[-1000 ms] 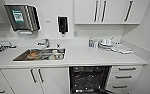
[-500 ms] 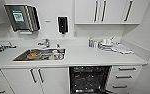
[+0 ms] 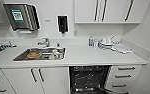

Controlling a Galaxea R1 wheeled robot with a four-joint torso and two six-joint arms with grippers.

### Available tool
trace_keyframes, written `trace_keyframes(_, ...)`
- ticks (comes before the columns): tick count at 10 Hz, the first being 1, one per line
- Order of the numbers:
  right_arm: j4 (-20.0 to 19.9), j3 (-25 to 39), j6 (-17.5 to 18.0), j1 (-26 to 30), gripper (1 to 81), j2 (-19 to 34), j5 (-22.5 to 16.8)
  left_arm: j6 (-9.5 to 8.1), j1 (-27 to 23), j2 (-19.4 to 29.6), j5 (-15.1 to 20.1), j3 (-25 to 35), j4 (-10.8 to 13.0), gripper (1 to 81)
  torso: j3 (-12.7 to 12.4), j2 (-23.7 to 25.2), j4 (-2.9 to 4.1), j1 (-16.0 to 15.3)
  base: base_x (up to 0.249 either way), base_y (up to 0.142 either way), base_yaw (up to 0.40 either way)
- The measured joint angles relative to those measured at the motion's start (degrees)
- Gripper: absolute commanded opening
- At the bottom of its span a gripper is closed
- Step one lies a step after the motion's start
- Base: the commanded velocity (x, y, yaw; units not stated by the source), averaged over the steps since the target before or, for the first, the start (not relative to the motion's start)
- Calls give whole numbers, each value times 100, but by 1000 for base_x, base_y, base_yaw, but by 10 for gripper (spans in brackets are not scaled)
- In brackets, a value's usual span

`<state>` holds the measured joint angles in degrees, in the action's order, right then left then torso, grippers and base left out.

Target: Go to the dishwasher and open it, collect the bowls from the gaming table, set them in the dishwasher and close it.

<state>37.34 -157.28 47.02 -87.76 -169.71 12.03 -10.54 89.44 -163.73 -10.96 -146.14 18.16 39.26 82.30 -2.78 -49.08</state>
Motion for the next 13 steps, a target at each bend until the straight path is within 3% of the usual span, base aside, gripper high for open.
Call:
trace_keyframes(3,-2,-134,16,-2,811,-279,0,-6,-67,-380,0,-546,-20,811,0,-647,0,415,0,0,0)
trace_keyframes(6,-27,-201,61,-5,811,-119,-7,-15,-83,-501,5,-706,-20,811,0,-1235,0,791,0,0,0)
trace_keyframes(7,-94,-206,61,-5,811,-133,-24,-17,-99,-499,13,-739,-20,811,0,-1430,0,916,0,0,0)
trace_keyframes(8,-435,-208,-2,-5,811,-202,-143,-17,-111,-501,22,-750,-20,811,0,-1659,0,1065,0,0,0)
trace_keyframes(9,-757,-219,-297,-9,811,-286,-162,-17,-124,-501,20,-750,-20,811,2,-1871,0,1200,0,0,0)
trace_keyframes(10,-1091,-269,-881,-9,811,-375,-256,-17,-141,-501,20,-750,-20,811,2,-2094,0,1345,0,0,0)
trace_keyframes(12,-2053,-446,-2422,0,811,-496,-429,-17,-173,-501,16,-756,-20,811,2,-2522,0,1620,0,0,0)
trace_keyframes(13,-2638,-536,-3003,0,811,-544,-440,-17,-179,-501,13,-756,-20,811,2,-2741,0,1760,0,0,0)
